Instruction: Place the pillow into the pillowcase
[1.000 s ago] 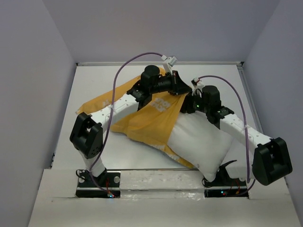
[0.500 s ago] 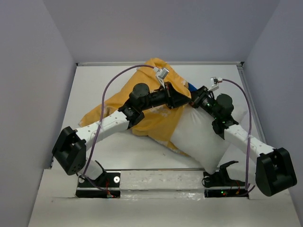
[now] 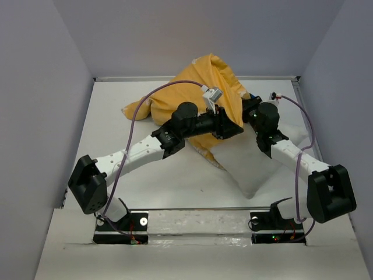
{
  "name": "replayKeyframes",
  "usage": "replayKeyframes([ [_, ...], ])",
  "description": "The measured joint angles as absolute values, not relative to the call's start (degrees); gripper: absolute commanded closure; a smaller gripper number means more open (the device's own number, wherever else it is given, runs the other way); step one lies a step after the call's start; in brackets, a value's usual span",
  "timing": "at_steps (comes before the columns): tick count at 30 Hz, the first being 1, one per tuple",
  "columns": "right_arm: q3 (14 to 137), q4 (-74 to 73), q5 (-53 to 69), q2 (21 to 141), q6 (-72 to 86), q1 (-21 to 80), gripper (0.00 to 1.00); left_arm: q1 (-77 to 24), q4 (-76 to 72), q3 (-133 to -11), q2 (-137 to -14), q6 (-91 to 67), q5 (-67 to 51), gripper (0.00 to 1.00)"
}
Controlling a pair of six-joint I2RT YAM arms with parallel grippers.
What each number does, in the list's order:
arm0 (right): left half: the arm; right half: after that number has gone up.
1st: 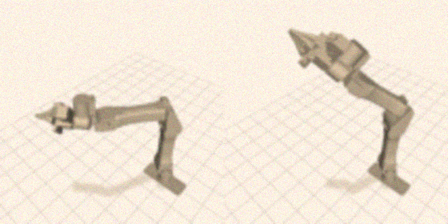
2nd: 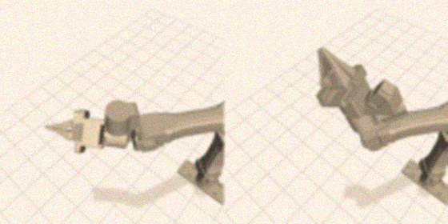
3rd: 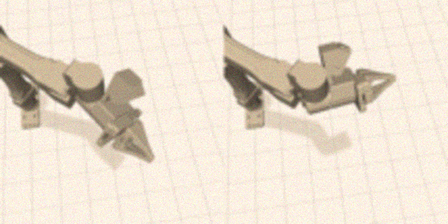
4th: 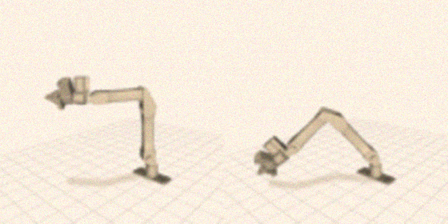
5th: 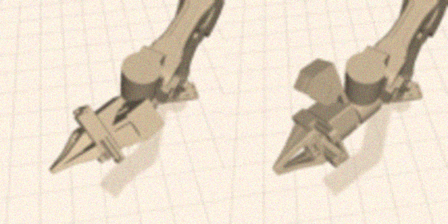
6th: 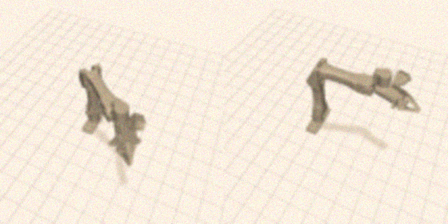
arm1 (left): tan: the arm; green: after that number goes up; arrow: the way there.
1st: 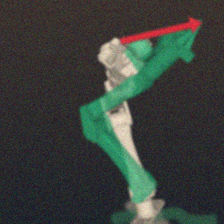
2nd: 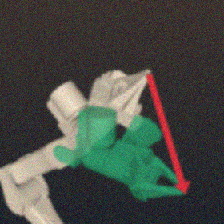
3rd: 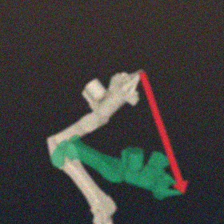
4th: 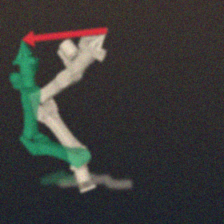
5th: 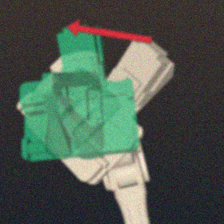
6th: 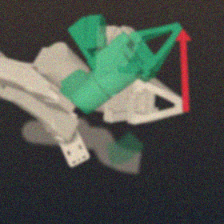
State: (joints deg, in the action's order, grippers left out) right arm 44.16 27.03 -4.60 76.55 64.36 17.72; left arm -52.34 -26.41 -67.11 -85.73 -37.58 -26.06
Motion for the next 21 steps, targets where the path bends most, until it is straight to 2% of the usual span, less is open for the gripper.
replayKeyframes([
  [2, 46.06, 24.12, -5.8, 77.49, 62.83, 17.65, 0.17, -52.62, -19.35, -71.02, -85.78, -33.85, -22.44, 0.1],
  [3, 48.16, 22.2, -6.07, 78.41, 61.23, 17.58, 0.11, -52.77, -17.39, -72.27, -85.78, -32.49, -21.26, 0.07],
  [4, 51.4, 20.01, -5.96, 79.57, 58.7, 17.56, 0.0, -52.88, -15.88, -73.12, -85.67, -31.4, -20.21, 0.04],
  [8, 60.47, 10.83, -5.23, 80.47, 48.29, 17.32, 0.0, -53.04, -11.35, -71.7, -81.84, -27.59, -13.63, 0.03],
  [11, 64.73, 2.42, -4.56, 79.11, 40.34, 17.32, 0.0, -52.29, -10.59, -62.17, -73.71, -26.98, -6.5, 0.09],
  [12, 66.26, -1.78, -4.47, 78.46, 36.8, 17.32, 0.01, -52.01, -10.02, -58.13, -70.37, -27.42, -3.7, 0.16],
  [16, 66.94, -12.21, -5.43, 74.65, 29.19, 17.32, 0.14, -51.33, -13.13, -44.07, -63.02, -30.57, 3.6, 0.21],
  [21, 62.61, -23.07, -4.62, 65.45, 21.41, 17.85, 0.18, -50.94, -13.41, -36.25, -67.64, -33.21, 6.39, 0.21],
])
